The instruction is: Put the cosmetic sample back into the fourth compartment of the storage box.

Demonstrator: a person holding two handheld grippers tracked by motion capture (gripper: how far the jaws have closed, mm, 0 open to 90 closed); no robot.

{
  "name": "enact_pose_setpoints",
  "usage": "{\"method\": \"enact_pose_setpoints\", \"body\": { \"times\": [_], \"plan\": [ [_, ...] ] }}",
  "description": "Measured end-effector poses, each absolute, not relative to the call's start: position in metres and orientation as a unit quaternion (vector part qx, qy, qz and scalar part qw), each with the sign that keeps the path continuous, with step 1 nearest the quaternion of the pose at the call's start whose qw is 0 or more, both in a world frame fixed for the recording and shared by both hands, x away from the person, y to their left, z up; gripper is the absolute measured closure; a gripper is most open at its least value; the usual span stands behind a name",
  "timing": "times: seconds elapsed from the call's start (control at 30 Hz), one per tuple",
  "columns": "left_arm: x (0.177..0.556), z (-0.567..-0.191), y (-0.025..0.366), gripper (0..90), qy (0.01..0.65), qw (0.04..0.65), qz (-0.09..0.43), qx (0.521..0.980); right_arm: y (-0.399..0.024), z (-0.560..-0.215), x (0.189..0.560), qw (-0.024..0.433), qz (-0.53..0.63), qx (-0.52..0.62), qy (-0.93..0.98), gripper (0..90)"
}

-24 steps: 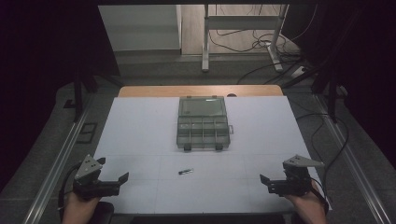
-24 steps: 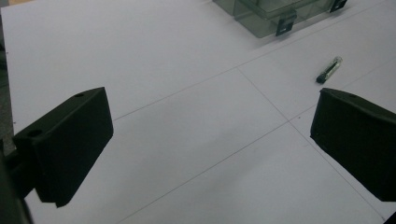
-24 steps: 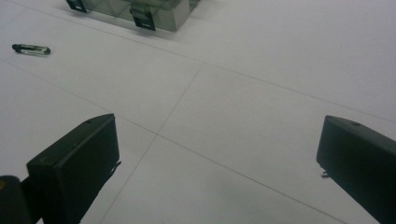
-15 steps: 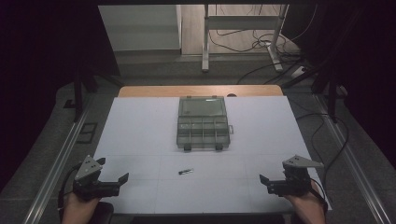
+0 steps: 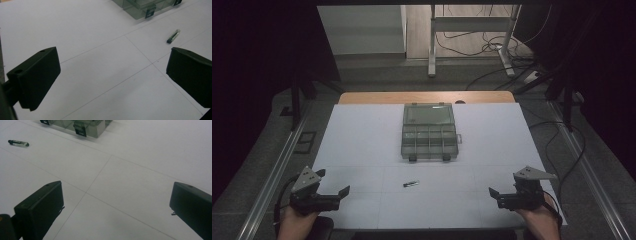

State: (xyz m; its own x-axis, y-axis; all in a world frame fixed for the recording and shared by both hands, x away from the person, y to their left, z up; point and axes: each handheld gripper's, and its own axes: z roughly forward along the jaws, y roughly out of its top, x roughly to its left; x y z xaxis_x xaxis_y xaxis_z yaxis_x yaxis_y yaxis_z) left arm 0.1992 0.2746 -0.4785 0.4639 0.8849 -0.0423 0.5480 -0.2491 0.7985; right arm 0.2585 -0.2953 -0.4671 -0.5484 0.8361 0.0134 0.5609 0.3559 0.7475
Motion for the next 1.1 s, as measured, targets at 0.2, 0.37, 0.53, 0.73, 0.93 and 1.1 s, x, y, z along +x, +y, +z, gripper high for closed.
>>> {"method": "enact_pose_setpoints", "body": {
  "times": [0.2,0.37,0.53,0.73,0.93,1.1],
  "plan": [
    [0.200,-0.479,0.275,0.0,0.475,0.391,0.215,0.759,-0.292,-0.466,0.265,0.165,0.381,0.423,0.805,0.0],
    [0.200,-0.479,0.275,0.0,0.475,0.391,0.215,0.759,-0.283,-0.467,0.269,0.154,0.382,0.412,0.812,0.0],
    [0.200,-0.479,0.275,0.0,0.475,0.390,0.214,0.759,-0.273,-0.467,0.274,0.145,0.379,0.403,0.820,0.0],
    [0.200,-0.479,0.275,0.0,0.474,0.389,0.214,0.760,-0.265,-0.467,0.277,0.129,0.381,0.384,0.831,0.0],
    [0.200,-0.479,0.274,0.0,0.474,0.388,0.214,0.761,-0.260,-0.468,0.280,0.123,0.386,0.375,0.834,0.0],
    [0.201,-0.479,0.274,0.0,0.474,0.387,0.214,0.761,-0.253,-0.466,0.284,0.109,0.389,0.368,0.838,0.0]
  ]
}}
